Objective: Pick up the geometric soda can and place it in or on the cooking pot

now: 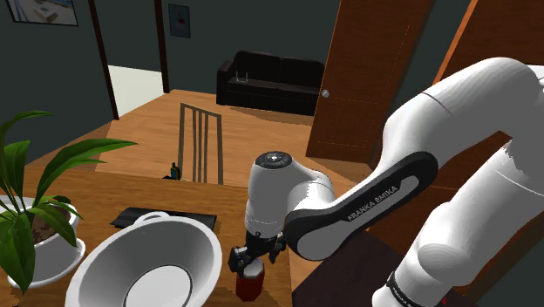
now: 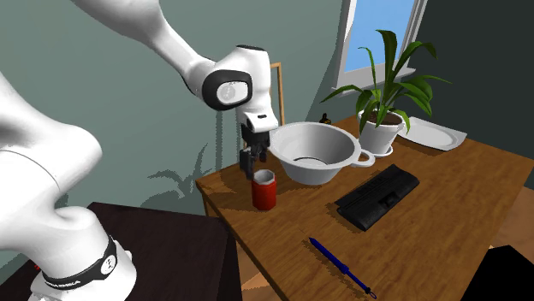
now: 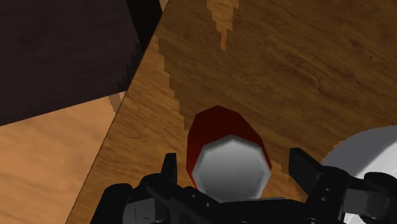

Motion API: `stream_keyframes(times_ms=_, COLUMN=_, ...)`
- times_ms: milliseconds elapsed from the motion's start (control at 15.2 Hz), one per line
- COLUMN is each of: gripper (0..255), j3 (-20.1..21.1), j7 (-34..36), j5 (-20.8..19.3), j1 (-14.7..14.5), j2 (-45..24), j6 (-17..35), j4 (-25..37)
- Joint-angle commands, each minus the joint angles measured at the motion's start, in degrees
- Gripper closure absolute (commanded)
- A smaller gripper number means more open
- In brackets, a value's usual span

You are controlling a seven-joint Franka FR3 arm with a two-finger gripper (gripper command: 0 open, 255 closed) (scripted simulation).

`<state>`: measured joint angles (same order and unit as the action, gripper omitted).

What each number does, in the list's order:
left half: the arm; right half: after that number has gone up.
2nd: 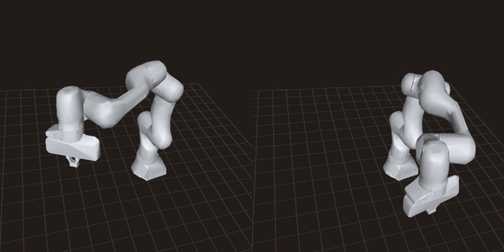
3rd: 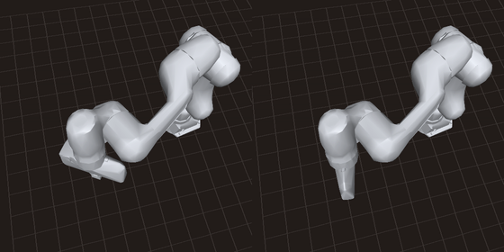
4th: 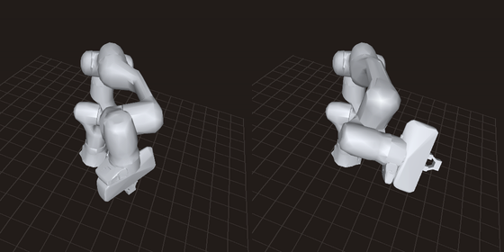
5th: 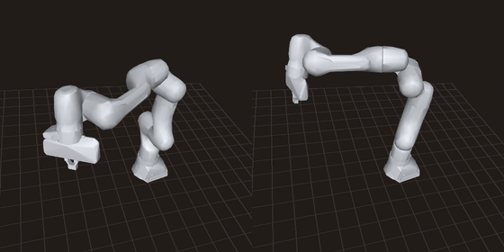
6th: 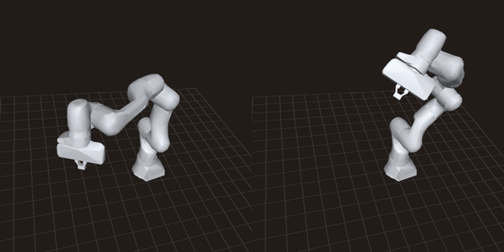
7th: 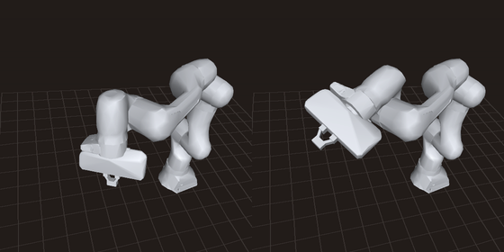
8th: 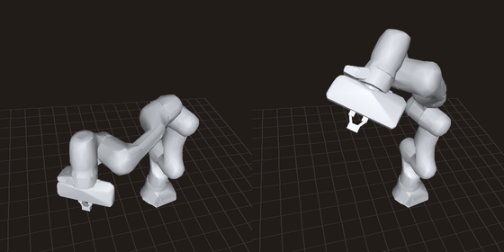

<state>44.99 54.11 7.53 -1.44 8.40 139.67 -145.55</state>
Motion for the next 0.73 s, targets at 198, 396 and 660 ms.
stream_keyframes(times_ms=198, gripper=0, j3=1.3, j7=4.1, j5=-5.3, j1=1.4, j2=-5.3, j6=4.8, j4=-0.7)
stream_keyframes(times_ms=396, gripper=0, j3=1.4, j7=5.6, j5=-7.3, j1=1.7, j2=-6.9, j6=6.2, j4=-0.9)
stream_keyframes(times_ms=660, gripper=0, j3=1.4, j7=5.6, j5=-7.3, j1=1.7, j2=-6.9, j6=6.2, j4=-0.9)
